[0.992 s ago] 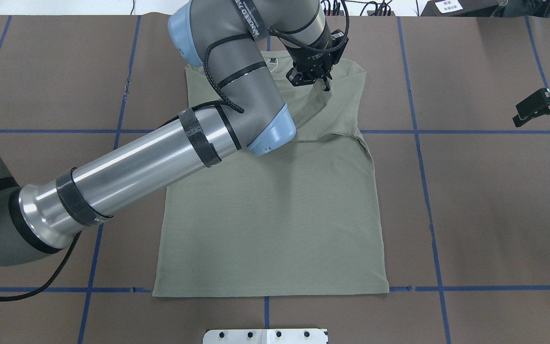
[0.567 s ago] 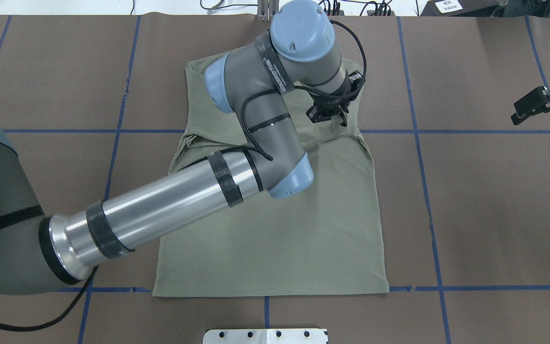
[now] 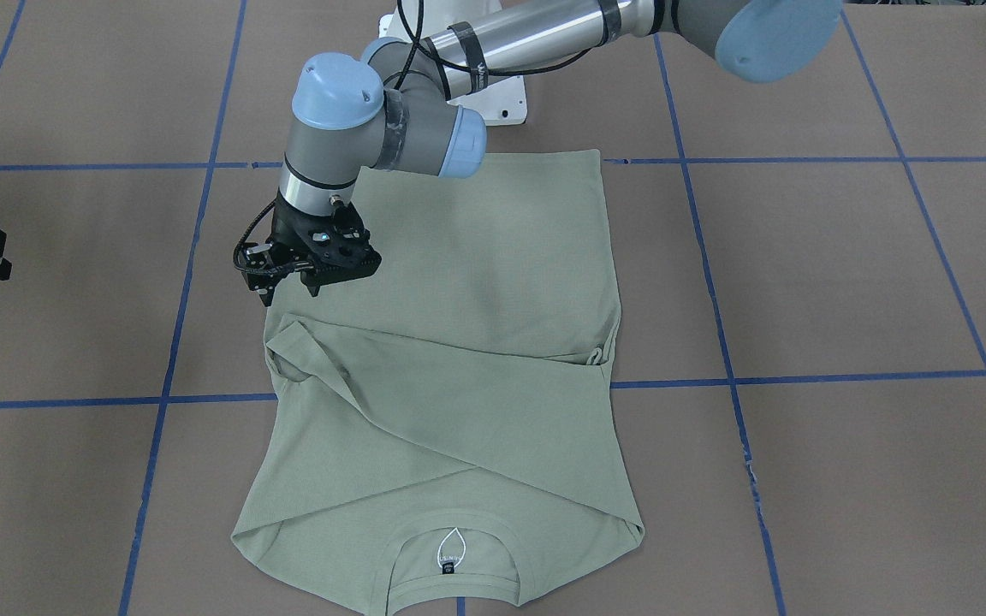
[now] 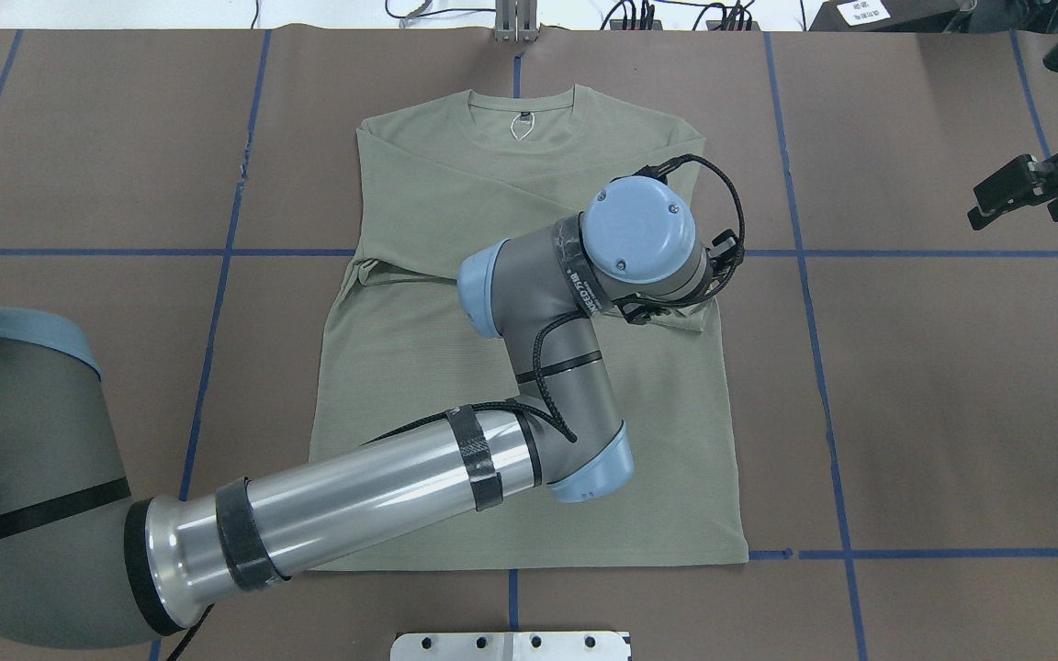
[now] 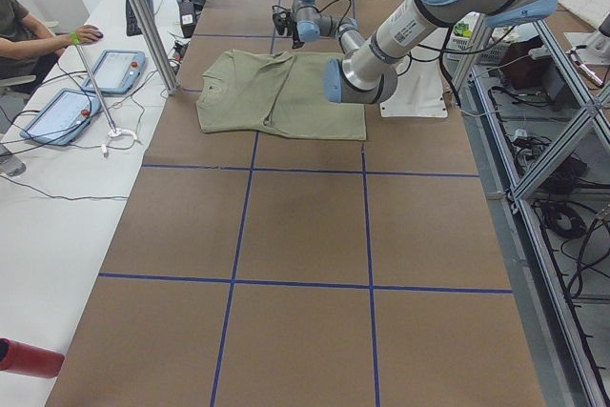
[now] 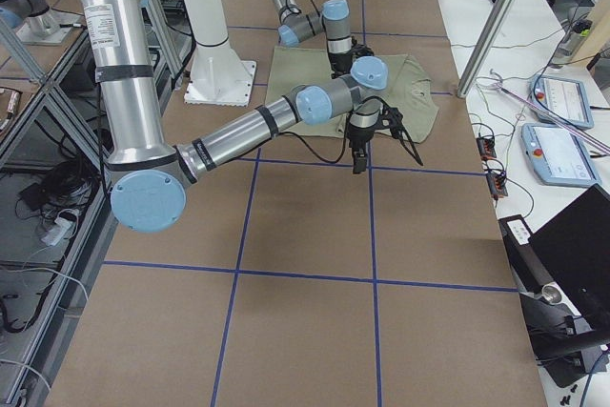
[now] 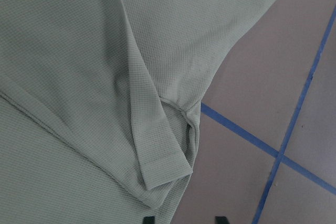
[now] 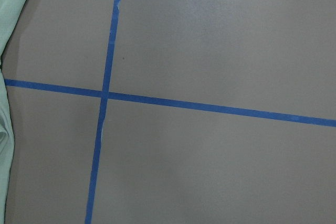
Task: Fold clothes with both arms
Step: 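Move both grippers to the hem corners nearest the robot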
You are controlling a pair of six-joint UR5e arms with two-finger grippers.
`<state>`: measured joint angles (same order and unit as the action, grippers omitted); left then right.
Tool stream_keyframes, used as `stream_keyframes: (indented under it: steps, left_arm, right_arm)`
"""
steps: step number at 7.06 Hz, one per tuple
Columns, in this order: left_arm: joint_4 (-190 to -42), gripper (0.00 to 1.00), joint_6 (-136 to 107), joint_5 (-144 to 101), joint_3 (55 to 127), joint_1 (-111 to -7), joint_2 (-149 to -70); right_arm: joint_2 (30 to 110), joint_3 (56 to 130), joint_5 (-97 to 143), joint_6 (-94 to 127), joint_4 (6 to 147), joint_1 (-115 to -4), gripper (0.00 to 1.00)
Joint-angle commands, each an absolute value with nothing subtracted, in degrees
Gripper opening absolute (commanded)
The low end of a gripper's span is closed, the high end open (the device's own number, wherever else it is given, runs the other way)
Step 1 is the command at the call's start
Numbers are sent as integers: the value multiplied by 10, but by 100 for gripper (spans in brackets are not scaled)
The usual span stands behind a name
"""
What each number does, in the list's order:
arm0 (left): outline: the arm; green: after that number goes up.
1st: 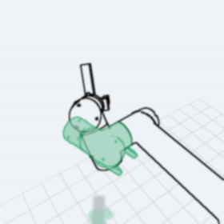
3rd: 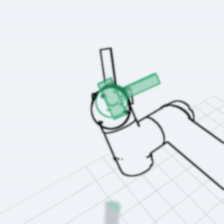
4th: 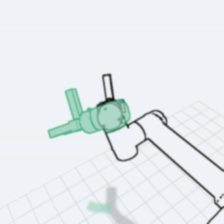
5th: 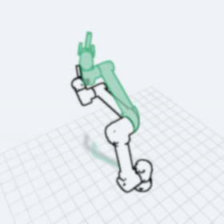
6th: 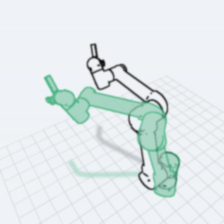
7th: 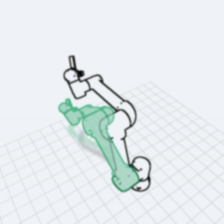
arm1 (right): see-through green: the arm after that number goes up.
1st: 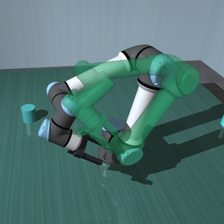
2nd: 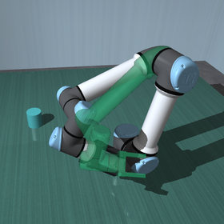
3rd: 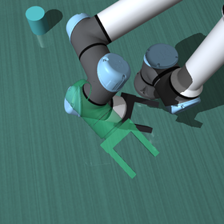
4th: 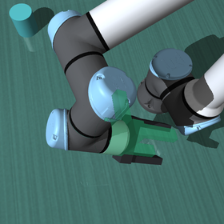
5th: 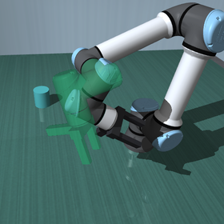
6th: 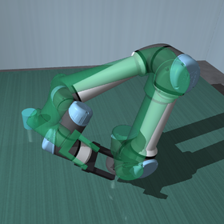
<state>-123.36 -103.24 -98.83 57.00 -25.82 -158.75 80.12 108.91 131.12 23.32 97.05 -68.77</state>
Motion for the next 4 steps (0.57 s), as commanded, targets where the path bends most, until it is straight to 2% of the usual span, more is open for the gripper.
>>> stream_keyframes:
  steps: [1,3,4]
  left_arm:
    - [-1227,100,-965,-989,632,-273,-1534]
    - [-1141,100,-915,-1031,753,-305,-1460]
    - [-1090,100,-862,-1039,844,-316,-1400]
  right_arm:
    - [797,1089,1316,244,966,-683,100]
    - [798,1094,1310,367,885,-627,100]
    - [799,1096,1302,415,849,-601,100]
